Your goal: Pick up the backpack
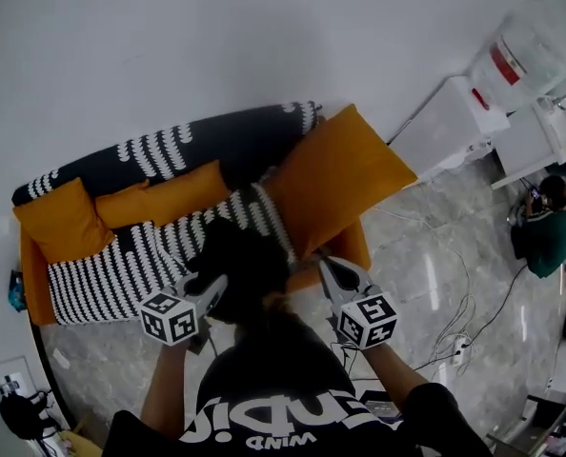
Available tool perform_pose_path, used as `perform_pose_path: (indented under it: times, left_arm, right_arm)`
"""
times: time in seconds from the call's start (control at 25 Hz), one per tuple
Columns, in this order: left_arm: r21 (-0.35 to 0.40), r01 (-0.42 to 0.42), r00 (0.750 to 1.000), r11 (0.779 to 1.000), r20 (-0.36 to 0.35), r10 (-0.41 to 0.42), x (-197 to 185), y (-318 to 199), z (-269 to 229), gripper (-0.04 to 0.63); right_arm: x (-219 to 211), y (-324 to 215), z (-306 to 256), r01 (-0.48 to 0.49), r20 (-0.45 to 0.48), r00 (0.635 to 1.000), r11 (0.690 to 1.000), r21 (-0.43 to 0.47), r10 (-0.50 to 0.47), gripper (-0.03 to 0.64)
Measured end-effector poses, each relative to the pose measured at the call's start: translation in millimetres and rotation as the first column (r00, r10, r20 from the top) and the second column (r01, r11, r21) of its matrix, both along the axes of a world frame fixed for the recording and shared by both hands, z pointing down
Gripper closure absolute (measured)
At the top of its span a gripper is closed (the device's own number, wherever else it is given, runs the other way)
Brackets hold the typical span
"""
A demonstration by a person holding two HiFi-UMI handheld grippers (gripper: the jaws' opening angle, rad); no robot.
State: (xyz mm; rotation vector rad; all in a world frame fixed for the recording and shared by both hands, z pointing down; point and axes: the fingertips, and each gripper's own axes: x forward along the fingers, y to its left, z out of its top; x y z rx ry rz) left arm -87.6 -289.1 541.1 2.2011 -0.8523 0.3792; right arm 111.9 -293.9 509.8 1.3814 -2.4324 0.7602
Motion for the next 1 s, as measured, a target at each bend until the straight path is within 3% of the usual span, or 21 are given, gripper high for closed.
perform_pose_path:
  times: [0.2,0.56,0.8,1.0]
  left_arm:
    - [0.054,0.164,0.986,0.985,-0.02,-0.163,-15.2,43.0,-39.9,0.538]
    - [0.075,0.377,0.922,0.923,-0.127,-0.366,-37.1,77.9,-74.2,0.537]
    - [0.08,0.459,0.883,0.885,-0.156,-0.443,-62.5,123.2,-83.0,0.537]
    - [0.067,0.472,0.874,0.879,-0.164,-0.457,-75.7,166.6,-81.9,0.537]
  right_arm:
    - [-4.4,11.5,-6.7,0.06,0.008,0.998,0.998,0.027,-0.061,0.615]
    - [-33.9,33.6,5.6,0.235,0.035,0.971,0.972,0.015,-0.236,0.615]
    - [-55.7,60.5,25.7,0.277,0.026,0.961,0.96,-0.029,-0.277,0.615]
    - [-76.4,91.7,20.2,0.312,0.012,0.95,0.95,-0.005,-0.311,0.615]
